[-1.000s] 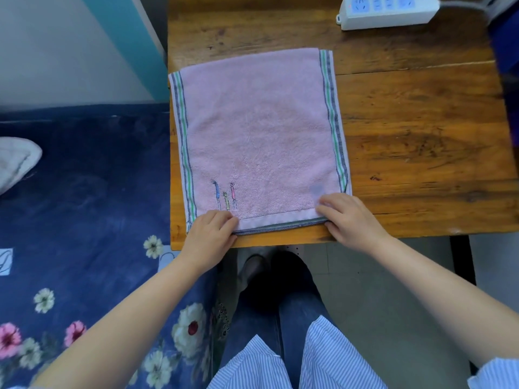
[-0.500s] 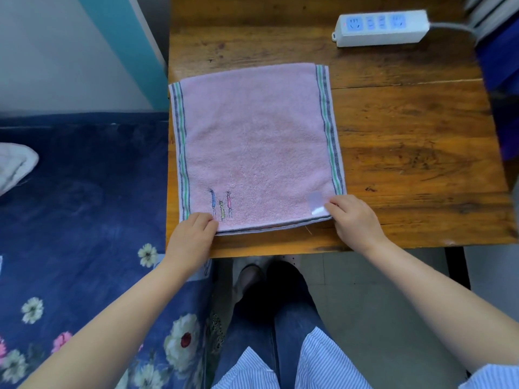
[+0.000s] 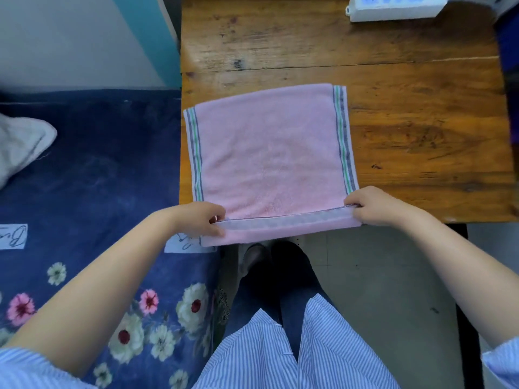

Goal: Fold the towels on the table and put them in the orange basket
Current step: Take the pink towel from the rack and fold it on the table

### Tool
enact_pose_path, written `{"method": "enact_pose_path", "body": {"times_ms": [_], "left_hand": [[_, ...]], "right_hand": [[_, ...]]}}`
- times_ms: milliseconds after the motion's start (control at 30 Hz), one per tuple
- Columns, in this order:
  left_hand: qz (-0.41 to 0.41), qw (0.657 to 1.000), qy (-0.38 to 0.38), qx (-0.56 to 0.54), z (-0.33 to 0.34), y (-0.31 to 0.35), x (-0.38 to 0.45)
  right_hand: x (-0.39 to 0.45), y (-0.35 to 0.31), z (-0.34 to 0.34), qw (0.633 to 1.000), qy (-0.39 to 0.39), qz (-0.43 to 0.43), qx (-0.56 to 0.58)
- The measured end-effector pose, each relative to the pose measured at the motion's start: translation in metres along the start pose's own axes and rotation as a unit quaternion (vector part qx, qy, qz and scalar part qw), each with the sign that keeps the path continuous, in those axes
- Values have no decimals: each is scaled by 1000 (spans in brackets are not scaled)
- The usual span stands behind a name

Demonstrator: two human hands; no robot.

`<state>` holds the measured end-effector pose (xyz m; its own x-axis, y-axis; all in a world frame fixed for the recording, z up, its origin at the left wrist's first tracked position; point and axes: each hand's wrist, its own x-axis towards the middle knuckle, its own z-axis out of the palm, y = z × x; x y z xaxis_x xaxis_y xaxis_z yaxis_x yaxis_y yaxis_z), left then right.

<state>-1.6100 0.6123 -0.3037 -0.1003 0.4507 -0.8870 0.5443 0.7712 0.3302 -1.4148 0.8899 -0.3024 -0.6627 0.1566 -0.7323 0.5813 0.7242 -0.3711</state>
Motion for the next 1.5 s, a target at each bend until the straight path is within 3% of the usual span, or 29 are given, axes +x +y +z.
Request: {"method": "enact_pose_path", "body": {"times_ms": [100, 300, 500, 633, 733, 867, 1167, 1300, 1500], "left_hand": [[5, 1000, -5, -28, -14, 0, -3], [4, 979, 160, -128, -57, -4, -2], [-44, 940, 289, -176, -84, -12, 5], [-51, 853, 450, -257, -92, -12, 15], [-49, 790, 534, -297, -97, -11, 22], [-70, 762, 580, -281, -104, -14, 37], [-147, 771, 582, -211, -114, -22, 66], [-179, 773, 573, -207, -120, -22, 74], [-206, 803, 525, -195, -125, -26, 86]], "right_hand": [[0, -1, -14, 989, 18, 38, 143], [25, -15, -55, 936, 195, 29, 293], [45, -23, -92, 884, 186, -6, 429], [66, -31, -104, 846, 237, -5, 478], [85, -38, -107, 843, 301, 17, 446], [111, -43, -113, 858, 367, 41, 356], [153, -49, -114, 883, 426, 95, 170], [164, -50, -110, 878, 442, 128, 132], [172, -52, -111, 886, 420, 173, 96]]}}
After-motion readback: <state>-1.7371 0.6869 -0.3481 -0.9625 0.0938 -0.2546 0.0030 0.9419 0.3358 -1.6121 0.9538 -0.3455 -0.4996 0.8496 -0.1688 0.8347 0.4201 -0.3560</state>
